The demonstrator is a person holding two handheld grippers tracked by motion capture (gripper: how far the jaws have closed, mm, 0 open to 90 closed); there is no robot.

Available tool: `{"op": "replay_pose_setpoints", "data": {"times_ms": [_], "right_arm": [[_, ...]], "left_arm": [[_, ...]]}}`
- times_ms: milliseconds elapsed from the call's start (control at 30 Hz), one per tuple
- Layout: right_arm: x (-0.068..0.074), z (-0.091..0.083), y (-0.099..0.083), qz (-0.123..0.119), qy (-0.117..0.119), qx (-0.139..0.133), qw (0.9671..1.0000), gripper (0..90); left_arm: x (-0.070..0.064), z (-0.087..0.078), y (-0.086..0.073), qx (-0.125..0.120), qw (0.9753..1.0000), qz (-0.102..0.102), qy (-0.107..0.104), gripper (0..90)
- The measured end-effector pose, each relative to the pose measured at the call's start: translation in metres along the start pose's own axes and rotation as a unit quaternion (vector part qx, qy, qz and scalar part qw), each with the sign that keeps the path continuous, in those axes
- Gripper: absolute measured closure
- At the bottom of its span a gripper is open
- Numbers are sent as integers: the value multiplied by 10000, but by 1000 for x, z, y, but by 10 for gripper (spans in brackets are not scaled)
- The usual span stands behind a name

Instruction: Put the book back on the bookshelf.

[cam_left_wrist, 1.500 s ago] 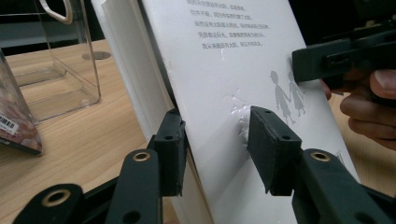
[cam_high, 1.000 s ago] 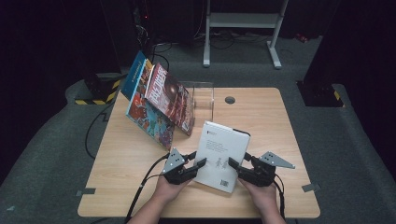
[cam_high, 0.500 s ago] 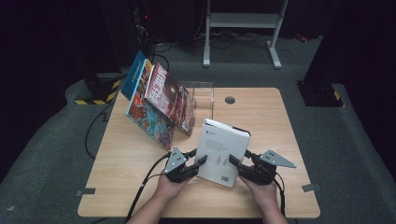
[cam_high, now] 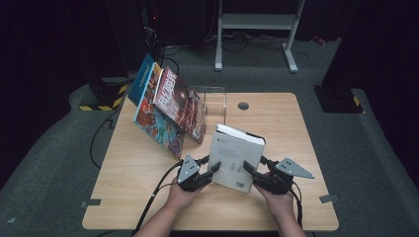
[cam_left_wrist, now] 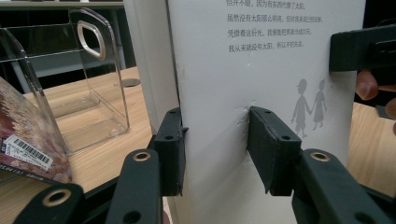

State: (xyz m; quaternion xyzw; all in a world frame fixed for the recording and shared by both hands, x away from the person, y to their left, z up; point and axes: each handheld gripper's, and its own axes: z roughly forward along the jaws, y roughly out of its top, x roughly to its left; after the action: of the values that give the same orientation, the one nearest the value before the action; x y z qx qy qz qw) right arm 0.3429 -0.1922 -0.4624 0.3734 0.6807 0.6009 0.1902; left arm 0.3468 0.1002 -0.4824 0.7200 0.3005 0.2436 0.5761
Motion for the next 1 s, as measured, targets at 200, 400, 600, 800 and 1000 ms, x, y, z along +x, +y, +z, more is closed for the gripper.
{"op": "replay_pose_setpoints", "data": {"times_ms": [200, 400, 600, 800, 1000], "right_arm": [[-1, -3, -3, -4, 32, 10, 10000, 400], [2, -8, -7, -17, 62, -77, 9999, 395], [9, -11, -9, -69, 62, -82, 9999, 382], [15, -15, -11, -142, 169, -120, 9997, 372], [19, -18, -13, -165, 215, -122, 9996, 363]], "left_arm": [[-6, -2, -1, 103, 9997, 213, 6, 587], [-10, -6, -4, 181, 9996, 225, 40, 591], [-12, -11, -7, 293, 9996, 38, 27, 591], [-13, -18, -11, 426, 9991, -19, -40, 590], [-15, -22, -13, 403, 9992, 23, -22, 589]]}}
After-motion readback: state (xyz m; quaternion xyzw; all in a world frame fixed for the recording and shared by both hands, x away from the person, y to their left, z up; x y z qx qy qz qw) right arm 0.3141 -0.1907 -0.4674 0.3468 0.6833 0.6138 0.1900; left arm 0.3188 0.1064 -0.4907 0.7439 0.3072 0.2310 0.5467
